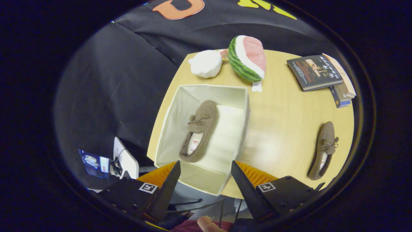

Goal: Open the storage box then place both shoes into the box .Put the left shoe in first, then the right shoe, with the right side of both shoes facing outward in a uniform manner.

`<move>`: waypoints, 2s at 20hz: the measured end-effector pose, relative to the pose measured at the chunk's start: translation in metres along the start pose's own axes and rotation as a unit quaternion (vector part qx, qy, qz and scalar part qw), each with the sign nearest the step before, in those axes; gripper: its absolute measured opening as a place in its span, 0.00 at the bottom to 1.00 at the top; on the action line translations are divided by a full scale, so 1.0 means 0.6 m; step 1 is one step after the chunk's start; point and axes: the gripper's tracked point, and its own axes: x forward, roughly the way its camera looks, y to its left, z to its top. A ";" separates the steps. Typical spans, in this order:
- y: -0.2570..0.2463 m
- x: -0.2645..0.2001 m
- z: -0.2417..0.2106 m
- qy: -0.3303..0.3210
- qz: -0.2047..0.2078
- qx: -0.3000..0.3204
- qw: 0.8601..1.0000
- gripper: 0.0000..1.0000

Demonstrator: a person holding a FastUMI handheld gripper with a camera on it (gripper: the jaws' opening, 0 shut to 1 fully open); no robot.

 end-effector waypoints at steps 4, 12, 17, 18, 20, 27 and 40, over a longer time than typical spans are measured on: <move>-0.132 -0.052 -0.013 -0.010 -0.019 0.032 0.999 0.97; -0.459 -0.096 -0.046 -0.033 -0.106 0.103 0.988 0.97; -0.614 -0.071 -0.083 -0.013 -0.167 0.122 0.978 0.97; -0.639 -0.066 -0.091 -0.005 -0.179 0.123 0.976 0.97; -0.673 -0.053 -0.099 0.010 -0.191 0.116 0.975 0.97; -0.744 -0.011 -0.114 0.037 -0.230 0.081 0.969 0.99; -0.693 0.026 -0.118 0.032 -0.133 0.100 0.986 0.01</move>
